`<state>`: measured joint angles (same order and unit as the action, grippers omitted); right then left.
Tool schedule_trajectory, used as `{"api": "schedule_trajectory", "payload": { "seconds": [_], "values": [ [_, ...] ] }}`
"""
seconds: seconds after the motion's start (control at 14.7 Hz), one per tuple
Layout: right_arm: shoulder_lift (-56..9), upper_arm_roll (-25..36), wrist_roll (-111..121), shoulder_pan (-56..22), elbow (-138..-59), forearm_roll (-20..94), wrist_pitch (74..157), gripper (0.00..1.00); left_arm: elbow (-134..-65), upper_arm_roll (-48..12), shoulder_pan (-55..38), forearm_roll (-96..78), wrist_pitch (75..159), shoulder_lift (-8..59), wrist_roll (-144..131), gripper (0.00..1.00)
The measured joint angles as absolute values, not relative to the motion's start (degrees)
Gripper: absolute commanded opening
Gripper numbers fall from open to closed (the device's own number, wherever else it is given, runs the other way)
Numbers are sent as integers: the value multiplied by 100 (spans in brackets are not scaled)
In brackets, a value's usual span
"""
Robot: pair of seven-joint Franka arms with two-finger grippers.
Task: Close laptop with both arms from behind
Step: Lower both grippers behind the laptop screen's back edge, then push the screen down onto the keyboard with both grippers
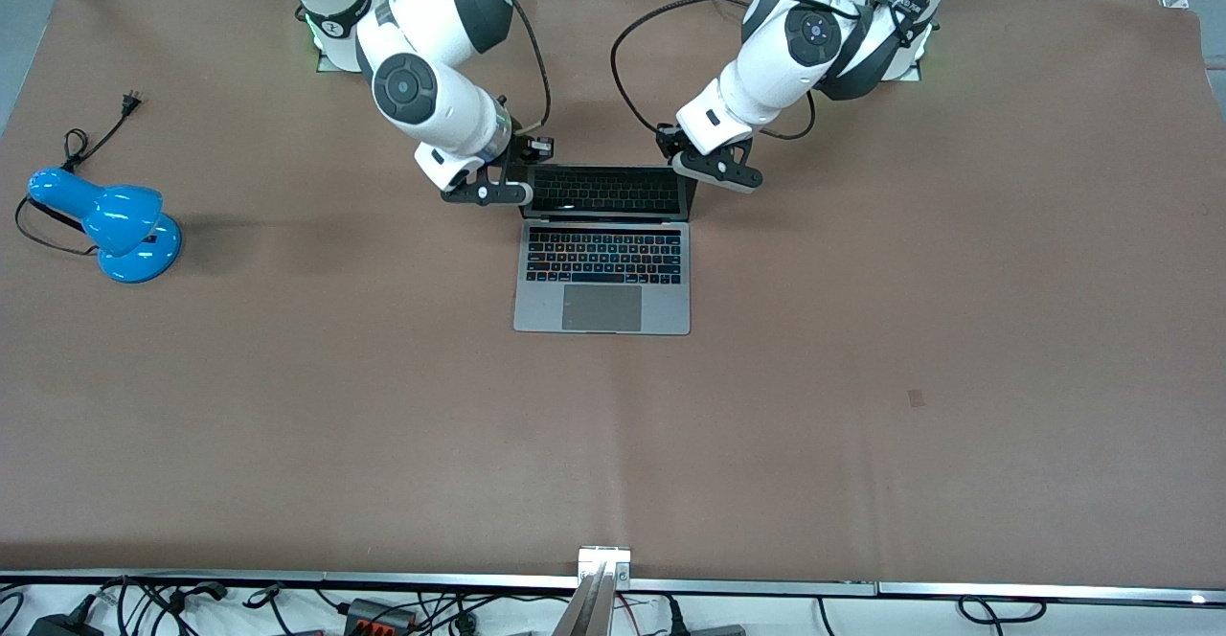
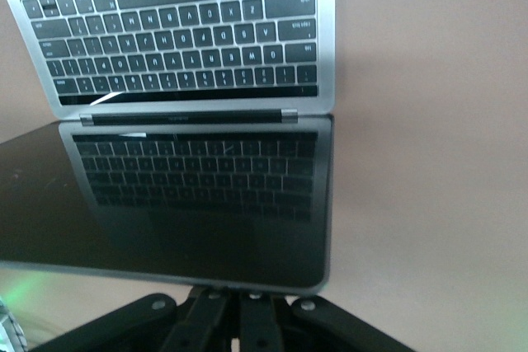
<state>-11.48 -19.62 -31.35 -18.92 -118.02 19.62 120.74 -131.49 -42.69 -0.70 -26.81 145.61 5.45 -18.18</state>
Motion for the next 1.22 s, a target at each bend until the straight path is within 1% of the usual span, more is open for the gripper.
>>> {"api": "schedule_trajectory", "payload": {
  "seconds": [0.34,0.48,1.22],
  "values": [
    [-1602,-1878,-3135,-1866,-11425,1758,12155,0,-13128,-4268,-60,-2681,15338,883,-1741,1],
    [-1741,-1818,-3135,-1854,-11272,1695,12160,0,-13033,-4245,-58,-2681,15507,1075,-1601,1],
    [-2741,-1655,-3135,-1807,-10466,1351,12330,0,-12226,-3718,-28,-2681,15534,1933,-714,1]
  ]
}}
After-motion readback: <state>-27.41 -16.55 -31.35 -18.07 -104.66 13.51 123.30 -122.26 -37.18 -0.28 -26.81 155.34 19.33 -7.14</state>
